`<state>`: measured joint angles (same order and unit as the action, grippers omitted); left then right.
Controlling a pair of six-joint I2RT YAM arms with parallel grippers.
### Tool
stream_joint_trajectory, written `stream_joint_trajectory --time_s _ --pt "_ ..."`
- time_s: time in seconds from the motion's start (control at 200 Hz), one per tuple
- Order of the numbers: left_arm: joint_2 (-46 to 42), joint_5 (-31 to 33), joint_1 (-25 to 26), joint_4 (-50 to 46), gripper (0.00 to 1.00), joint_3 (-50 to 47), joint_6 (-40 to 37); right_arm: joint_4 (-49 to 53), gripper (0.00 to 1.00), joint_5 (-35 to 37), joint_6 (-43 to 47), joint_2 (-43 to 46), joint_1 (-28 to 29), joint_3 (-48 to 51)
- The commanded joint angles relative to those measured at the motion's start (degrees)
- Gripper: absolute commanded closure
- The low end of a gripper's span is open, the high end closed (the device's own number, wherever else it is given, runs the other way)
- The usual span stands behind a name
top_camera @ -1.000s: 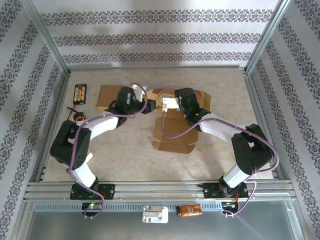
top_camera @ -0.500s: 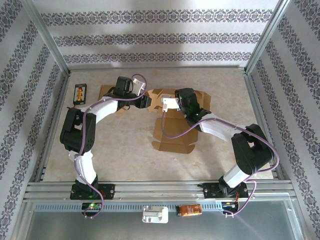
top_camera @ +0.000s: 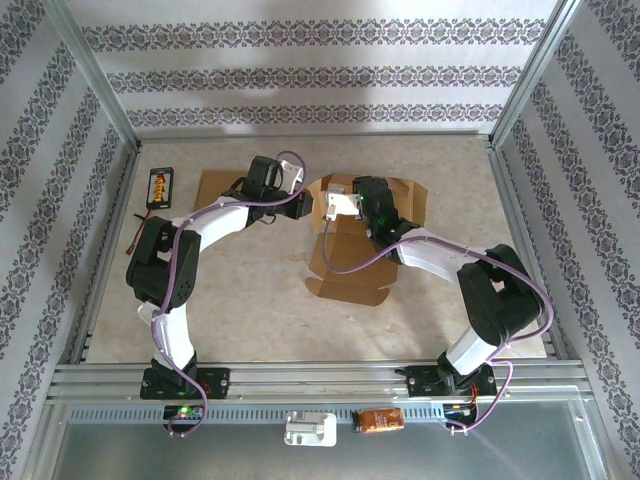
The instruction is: Fold the paper box
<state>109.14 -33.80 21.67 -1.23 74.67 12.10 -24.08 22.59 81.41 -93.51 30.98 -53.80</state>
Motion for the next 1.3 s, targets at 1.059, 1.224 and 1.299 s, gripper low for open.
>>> stream_joint_trajectory --time_s 1.059,1.224,1.299 --pt "-15.56 -5.46 3.71 34.02 0.39 -25.21 1.03 -17.77 1.00 0.87 -1.57 -1.36 3.34 15.69" --pt "-22.26 -7.39 1.77 31.87 0.41 -29.64 -10.12 -20.70 1.00 1.13 0.18 -2.35 4.49 17.06" --pt "-23.43 -5.11 -0.95 27.53 0.45 -29.26 -12.75 -21.51 1.00 1.08 0.57 -2.38 4.85 17.57"
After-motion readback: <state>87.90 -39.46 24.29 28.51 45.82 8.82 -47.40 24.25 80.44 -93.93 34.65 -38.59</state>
